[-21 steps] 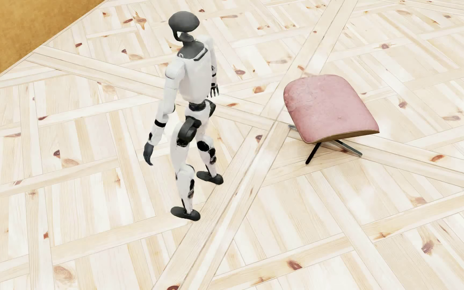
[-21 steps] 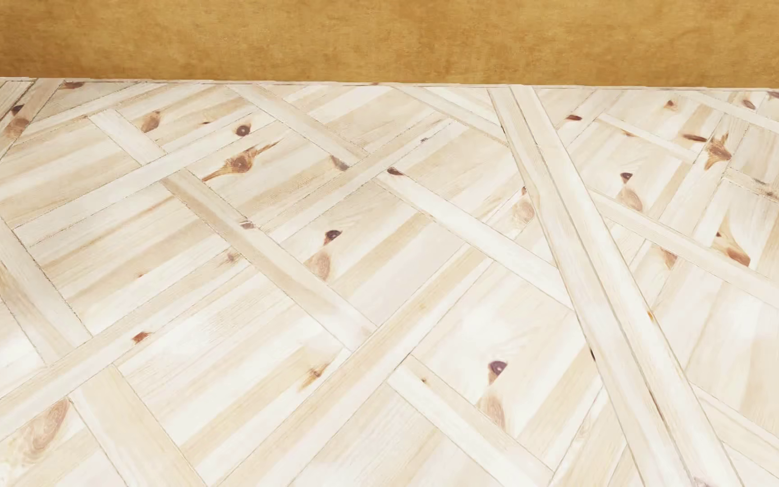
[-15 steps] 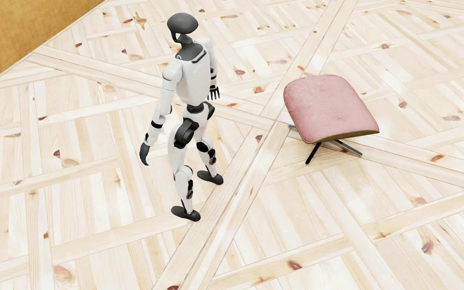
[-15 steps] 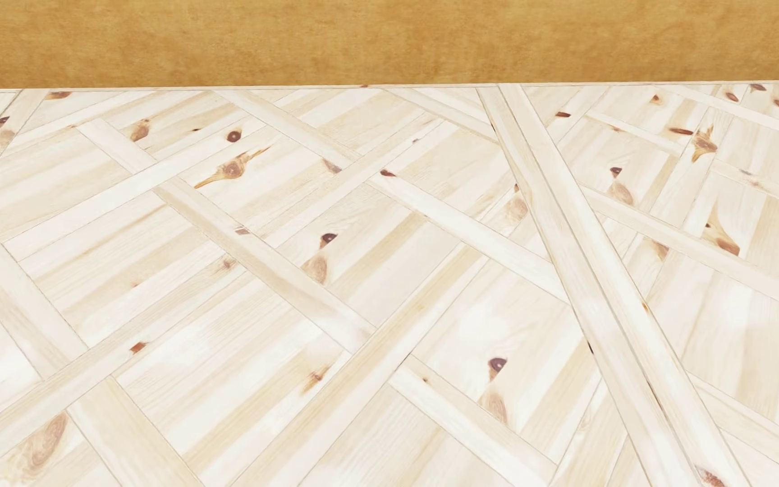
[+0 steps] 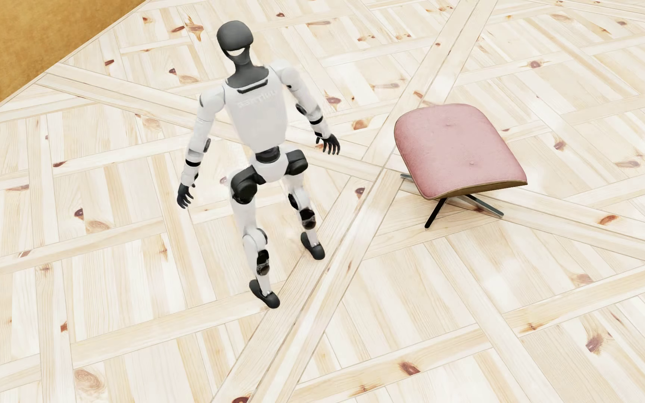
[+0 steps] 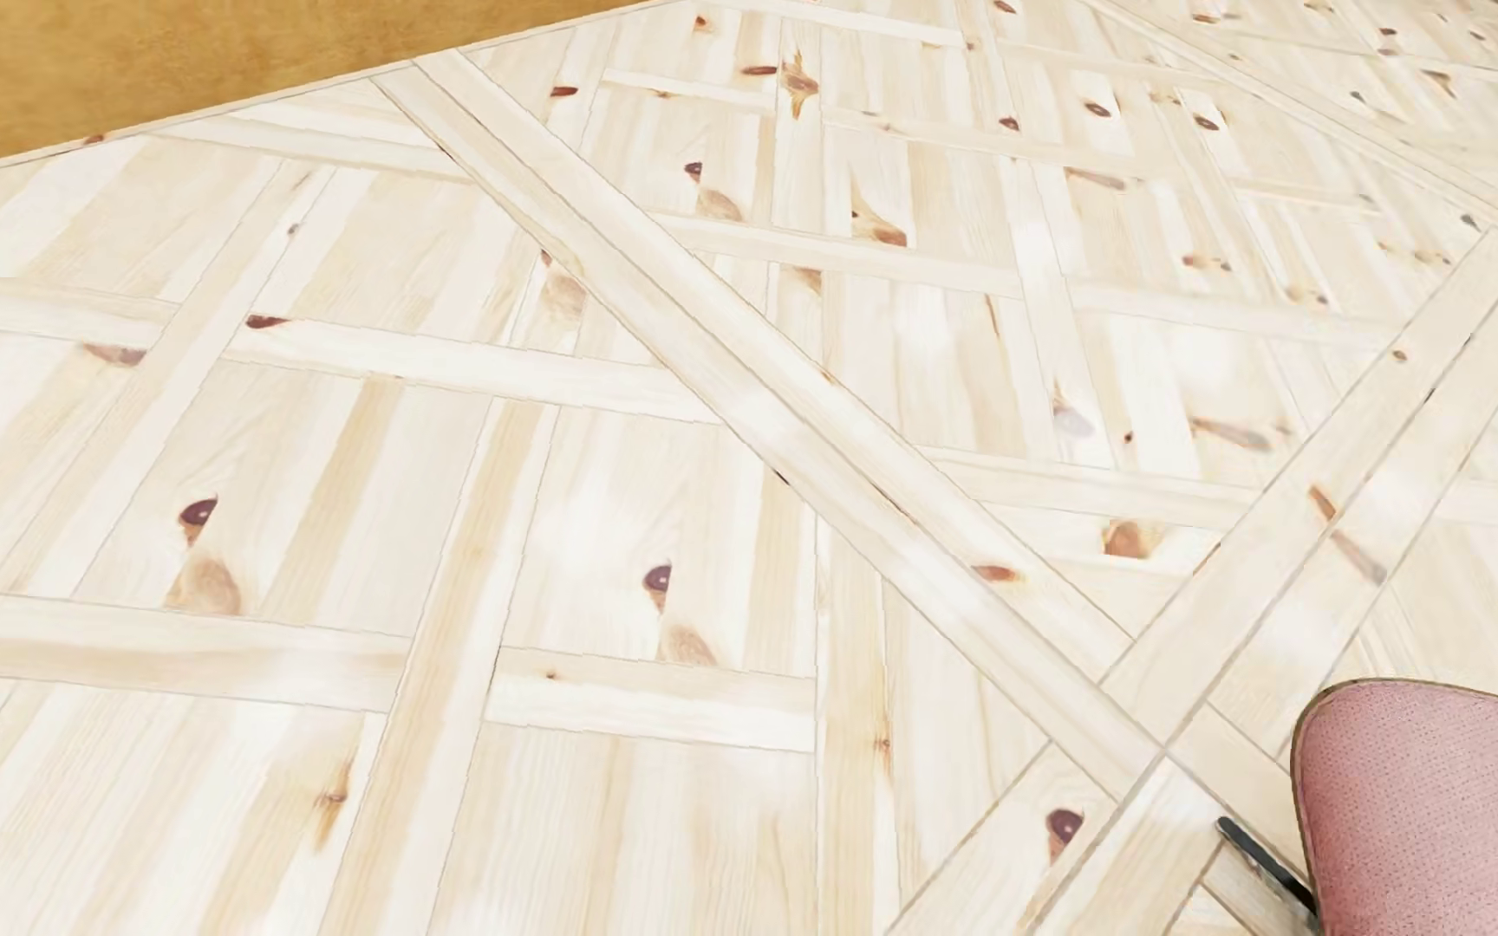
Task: Rest on the pink chair
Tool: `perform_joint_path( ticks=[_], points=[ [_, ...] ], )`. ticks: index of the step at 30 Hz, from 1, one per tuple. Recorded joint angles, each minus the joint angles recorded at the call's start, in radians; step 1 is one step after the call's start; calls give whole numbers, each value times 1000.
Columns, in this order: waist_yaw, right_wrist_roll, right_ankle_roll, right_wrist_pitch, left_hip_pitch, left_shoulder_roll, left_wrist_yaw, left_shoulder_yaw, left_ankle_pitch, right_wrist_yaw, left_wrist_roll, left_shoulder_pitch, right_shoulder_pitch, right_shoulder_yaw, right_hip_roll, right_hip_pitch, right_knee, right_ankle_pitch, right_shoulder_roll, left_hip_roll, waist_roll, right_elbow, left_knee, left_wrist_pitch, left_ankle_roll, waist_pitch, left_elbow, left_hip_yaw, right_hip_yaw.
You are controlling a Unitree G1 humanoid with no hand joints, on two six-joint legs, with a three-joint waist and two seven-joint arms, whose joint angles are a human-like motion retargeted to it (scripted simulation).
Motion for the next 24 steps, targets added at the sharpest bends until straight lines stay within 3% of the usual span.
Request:
perform_joint_path(
  ticks=[3,6,7,8,9,10,12,14,15,16,17,19,23,24],
  points=[
    [2,1,4,-6,52,-9,1,15,-9,-3,5,8,12,-32,-45,-6,-32,3,-12,5,6,3,-3,-10,46,7,-3,38,-24],
    [1,-32,-31,-38,114,-16,8,3,28,-6,25,-10,10,-61,-56,-3,-69,-19,-20,7,9,4,-14,-26,94,28,-5,81,-85],
    [-8,18,-15,46,120,-26,70,17,-22,17,-55,21,56,-42,-24,-40,-50,-53,-18,0,1,-29,-45,-2,16,-30,-1,81,-65],
    [-7,9,-25,45,129,-26,75,17,-13,22,-57,24,66,-44,-4,-27,-68,-38,-20,6,2,-33,-27,-4,11,-34,-16,88,-71],
    [-7,14,-3,41,126,-30,96,21,-13,18,-75,24,72,-28,23,-21,-95,34,-22,38,13,-31,27,-11,-15,-36,-22,88,-49],
    [-8,12,-14,34,121,-34,112,23,-12,21,-95,25,76,4,55,-20,-82,34,-25,78,24,-28,94,-15,-57,-36,-16,84,-20],
    [-1,4,-63,32,78,-18,95,15,46,15,-128,33,88,23,101,40,-110,29,-27,156,21,-40,293,-8,-142,-23,-34,84,-40],
    [22,13,-114,41,-32,-28,100,15,91,14,-128,15,85,15,128,114,-173,33,-42,198,21,-47,519,1,-166,-8,-32,33,-38],
    [37,29,-122,48,-84,-43,113,16,70,11,-146,11,77,29,134,155,-204,35,-53,183,23,-48,603,1,-164,5,-34,-7,-30],
    [56,35,-127,57,-131,-55,109,6,29,12,-163,12,73,45,141,192,-231,34,-62,144,22,-46,656,2,-117,12,-35,-52,-21],
    [74,41,-131,55,-185,-63,89,7,-7,11,-146,9,65,70,144,216,-238,22,-70,103,24,-46,689,1,-82,19,-37,-93,-15],
    [103,39,-139,53,-314,-74,60,31,-31,19,-101,8,39,106,147,233,-206,-20,-88,39,34,-53,693,-4,-119,26,-48,-152,-18],
    [131,37,-143,44,-447,-75,47,60,-34,15,-85,9,-7,160,163,329,-248,-69,-92,-63,41,-86,343,-4,-104,30,-30,-167,-15],
    [132,31,-150,46,-454,-70,39,75,-30,22,-84,14,-15,169,168,357,-254,-89,-91,-79,41,-101,255,1,-74,32,-30,-154,-20]
  ],
)
